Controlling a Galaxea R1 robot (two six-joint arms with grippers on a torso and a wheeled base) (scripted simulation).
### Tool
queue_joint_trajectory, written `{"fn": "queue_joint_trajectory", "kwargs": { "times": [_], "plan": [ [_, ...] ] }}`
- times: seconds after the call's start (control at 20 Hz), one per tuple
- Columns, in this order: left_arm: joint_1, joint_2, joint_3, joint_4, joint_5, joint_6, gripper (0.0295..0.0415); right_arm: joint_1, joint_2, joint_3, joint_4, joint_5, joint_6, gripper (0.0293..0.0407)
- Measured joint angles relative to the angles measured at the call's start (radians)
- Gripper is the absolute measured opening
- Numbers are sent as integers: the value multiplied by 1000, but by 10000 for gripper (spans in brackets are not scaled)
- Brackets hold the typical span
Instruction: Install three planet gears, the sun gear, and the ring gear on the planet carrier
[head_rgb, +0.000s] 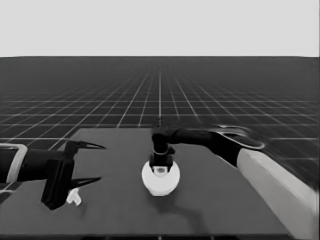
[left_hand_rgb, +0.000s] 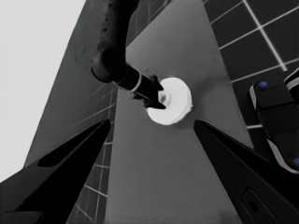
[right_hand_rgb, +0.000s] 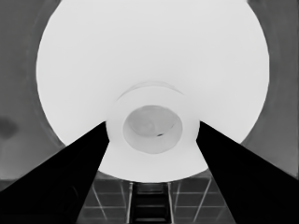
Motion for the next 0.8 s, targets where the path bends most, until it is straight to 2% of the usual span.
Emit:
{"fn": "queue_joint_trajectory", "kwargs": {
  "times": [0.2, 0.8],
  "plan": [
    [0, 0, 0, 0, 0, 0, 385, -30, 6, -21, -28, 10, -12, 348],
    [0, 0, 0, 0, 0, 0, 385, -33, 7, -22, -31, 11, 44, 348]
  ]
}}
